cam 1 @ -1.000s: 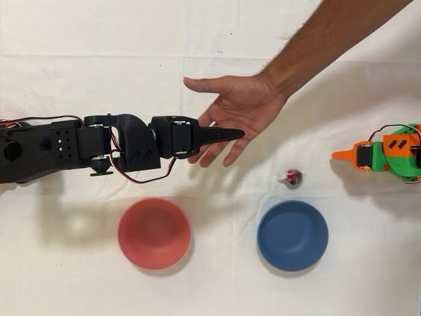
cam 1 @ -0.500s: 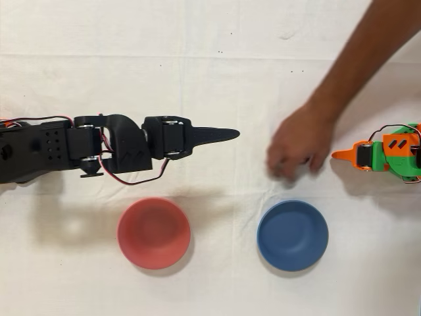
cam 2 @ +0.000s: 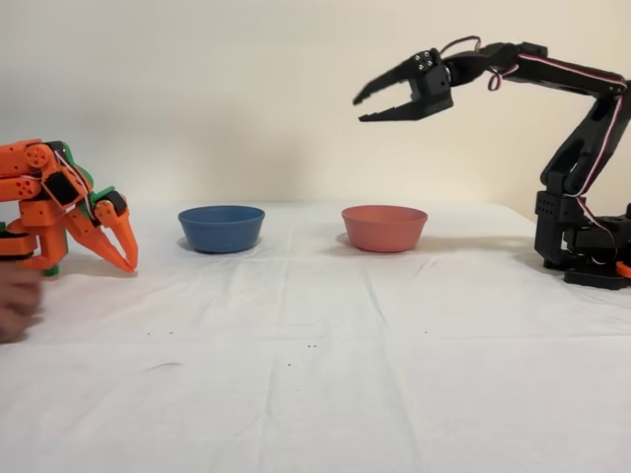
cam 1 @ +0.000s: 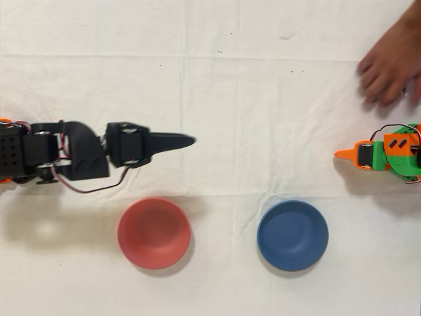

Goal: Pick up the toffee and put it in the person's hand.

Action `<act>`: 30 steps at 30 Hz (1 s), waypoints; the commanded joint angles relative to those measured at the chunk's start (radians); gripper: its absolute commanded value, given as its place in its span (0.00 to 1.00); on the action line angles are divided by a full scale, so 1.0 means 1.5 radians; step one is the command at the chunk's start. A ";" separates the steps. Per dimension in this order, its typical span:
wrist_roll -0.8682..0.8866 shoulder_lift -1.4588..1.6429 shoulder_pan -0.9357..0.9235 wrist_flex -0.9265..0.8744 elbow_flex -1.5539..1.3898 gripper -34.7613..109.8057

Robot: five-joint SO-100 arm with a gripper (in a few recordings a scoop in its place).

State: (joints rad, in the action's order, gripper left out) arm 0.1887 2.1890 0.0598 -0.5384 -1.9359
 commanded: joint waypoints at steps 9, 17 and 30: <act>-0.053 0.279 -0.043 -0.148 -0.184 0.24; -0.049 0.430 -0.059 -0.221 -0.324 0.24; -0.031 0.588 -0.060 -0.250 -0.514 0.24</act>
State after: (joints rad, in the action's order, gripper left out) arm 0.1319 3.0235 -0.0169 -0.9050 -2.6906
